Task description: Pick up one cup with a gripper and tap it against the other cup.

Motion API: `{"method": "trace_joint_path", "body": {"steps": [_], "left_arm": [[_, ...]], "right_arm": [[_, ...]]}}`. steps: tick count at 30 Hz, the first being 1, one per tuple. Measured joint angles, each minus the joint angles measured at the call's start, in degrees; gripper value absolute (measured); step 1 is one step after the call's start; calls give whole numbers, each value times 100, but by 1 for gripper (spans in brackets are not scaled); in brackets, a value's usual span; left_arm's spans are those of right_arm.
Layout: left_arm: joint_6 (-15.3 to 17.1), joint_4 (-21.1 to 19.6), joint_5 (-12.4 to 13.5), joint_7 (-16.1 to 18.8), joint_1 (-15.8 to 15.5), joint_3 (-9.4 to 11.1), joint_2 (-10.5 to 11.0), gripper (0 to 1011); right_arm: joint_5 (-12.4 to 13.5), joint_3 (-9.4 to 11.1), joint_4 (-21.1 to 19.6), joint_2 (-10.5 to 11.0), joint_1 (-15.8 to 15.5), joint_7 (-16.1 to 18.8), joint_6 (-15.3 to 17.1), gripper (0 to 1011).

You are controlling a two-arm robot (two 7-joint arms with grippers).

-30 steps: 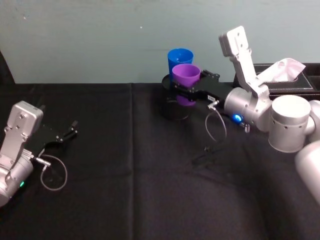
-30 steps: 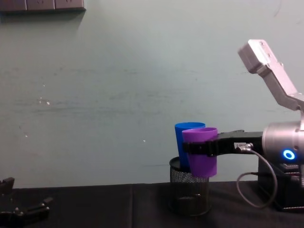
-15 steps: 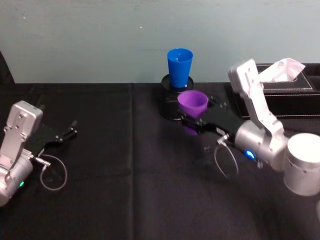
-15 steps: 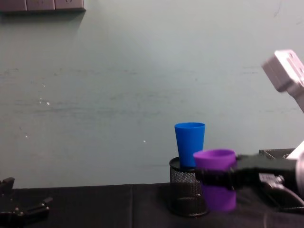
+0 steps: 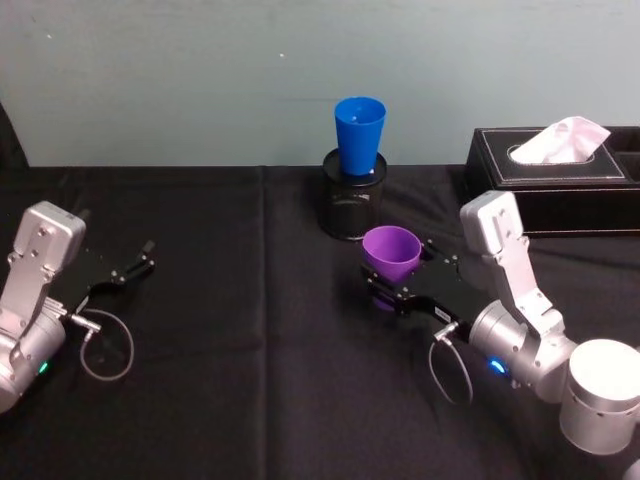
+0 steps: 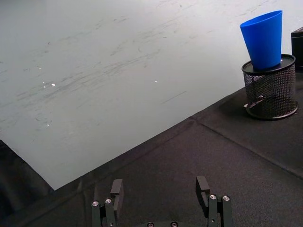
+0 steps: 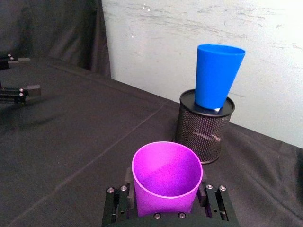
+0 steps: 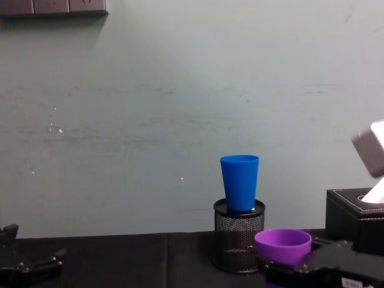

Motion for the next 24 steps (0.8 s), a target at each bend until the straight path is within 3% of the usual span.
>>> {"method": "trace_joint_path", "body": {"steps": [6, 16, 24], "left_arm": [[0, 0, 0, 0, 0, 0, 0, 1000], [0, 0, 0, 0, 0, 0, 0, 1000], [0, 0, 0, 0, 0, 0, 0, 1000]], "right_arm": [[-100, 19, 320, -146, -13, 73, -316, 736], [-212, 39, 501, -231, -8, 160, -388, 741], [-283, 91, 515, -288, -15, 110, -206, 926]]}}
